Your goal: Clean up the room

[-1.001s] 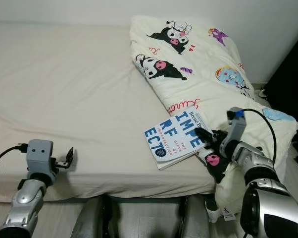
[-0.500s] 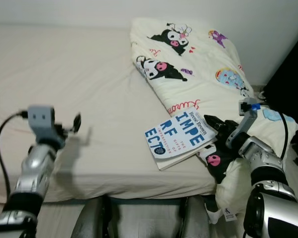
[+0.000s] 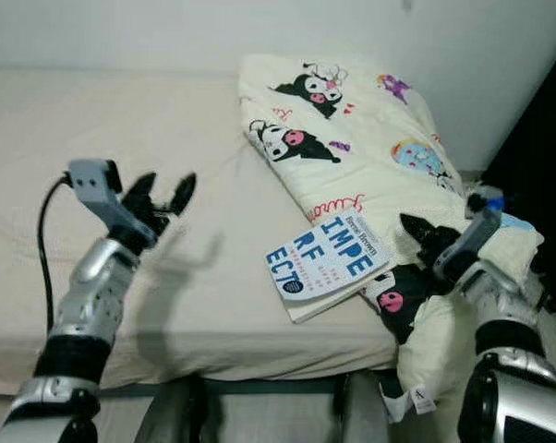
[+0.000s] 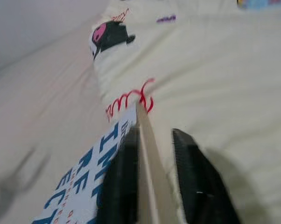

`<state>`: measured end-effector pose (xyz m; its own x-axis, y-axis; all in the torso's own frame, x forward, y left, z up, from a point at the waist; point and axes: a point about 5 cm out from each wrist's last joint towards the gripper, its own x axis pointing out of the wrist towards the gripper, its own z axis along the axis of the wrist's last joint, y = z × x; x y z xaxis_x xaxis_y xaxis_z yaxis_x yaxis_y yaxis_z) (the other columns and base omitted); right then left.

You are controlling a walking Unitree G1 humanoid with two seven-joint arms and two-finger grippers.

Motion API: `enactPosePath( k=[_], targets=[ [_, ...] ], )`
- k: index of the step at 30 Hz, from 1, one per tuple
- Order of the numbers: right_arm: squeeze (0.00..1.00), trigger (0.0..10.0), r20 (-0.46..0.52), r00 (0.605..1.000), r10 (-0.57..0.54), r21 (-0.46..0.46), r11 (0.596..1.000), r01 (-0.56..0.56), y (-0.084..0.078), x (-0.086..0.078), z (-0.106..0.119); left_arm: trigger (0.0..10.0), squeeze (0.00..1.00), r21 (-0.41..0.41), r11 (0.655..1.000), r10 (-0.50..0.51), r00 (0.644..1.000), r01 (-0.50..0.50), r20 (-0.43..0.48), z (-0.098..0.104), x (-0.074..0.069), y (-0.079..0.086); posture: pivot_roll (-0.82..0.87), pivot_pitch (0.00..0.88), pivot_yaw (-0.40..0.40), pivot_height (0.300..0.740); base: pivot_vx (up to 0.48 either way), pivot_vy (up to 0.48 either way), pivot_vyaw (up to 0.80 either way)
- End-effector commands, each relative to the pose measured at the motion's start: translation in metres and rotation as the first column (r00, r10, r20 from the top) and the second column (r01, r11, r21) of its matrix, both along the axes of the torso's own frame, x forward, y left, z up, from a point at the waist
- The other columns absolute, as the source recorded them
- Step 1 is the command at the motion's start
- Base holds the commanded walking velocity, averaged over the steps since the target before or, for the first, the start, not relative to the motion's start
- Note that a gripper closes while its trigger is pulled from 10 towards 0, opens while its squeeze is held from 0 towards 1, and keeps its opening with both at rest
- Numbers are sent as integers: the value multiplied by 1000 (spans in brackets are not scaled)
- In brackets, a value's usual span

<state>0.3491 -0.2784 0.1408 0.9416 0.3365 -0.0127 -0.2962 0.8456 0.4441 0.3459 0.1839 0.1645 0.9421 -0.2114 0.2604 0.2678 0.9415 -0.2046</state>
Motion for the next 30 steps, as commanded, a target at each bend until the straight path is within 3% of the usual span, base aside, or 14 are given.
enactPosePath(
  k=[1,6,13,18,19,25,30],
  targets=[
    [1000,10000,-14,1000,-16,20,1000,16,1,-1,-5,10000,0,-9,1000,-7,1000,7,-23,-7,-6,2,43,145,-29,530,0,0,0],
    [1000,10000,3,1000,16,38,999,-16,14,6,-2,10000,0,-5,1000,-11,997,10,-72,-22,-25,9,62,197,-48,530,0,0,0],
    [1000,10000,-10,997,-72,13,997,73,8,14,9,10000,0,-11,999,-39,993,38,-108,-30,-43,5,70,242,-56,530,0,0,0],
    [1000,10000,-147,987,-62,-139,989,42,19,17,-5,10000,0,-8,995,-97,987,97,-129,-33,-60,-10,81,292,-66,530,0,0,0],
    [0,10000,-165,986,-36,-142,990,13,24,17,-8,10000,0,-6,994,-109,985,109,-132,-33,-63,-13,85,303,-69,530,0,0,0],
    [0,10000,-184,976,121,-102,985,-141,48,19,-12,10000,0,-4,991,-131,982,132,-136,-28,-72,-20,93,319,-77,530,0,0,0],
    [0,10000,-191,971,145,-106,980,-167,53,20,-11,10000,0,-4,991,-132,982,133,-137,-26,-74,-20,95,323,-82,530,0,0,0]
  ],
)
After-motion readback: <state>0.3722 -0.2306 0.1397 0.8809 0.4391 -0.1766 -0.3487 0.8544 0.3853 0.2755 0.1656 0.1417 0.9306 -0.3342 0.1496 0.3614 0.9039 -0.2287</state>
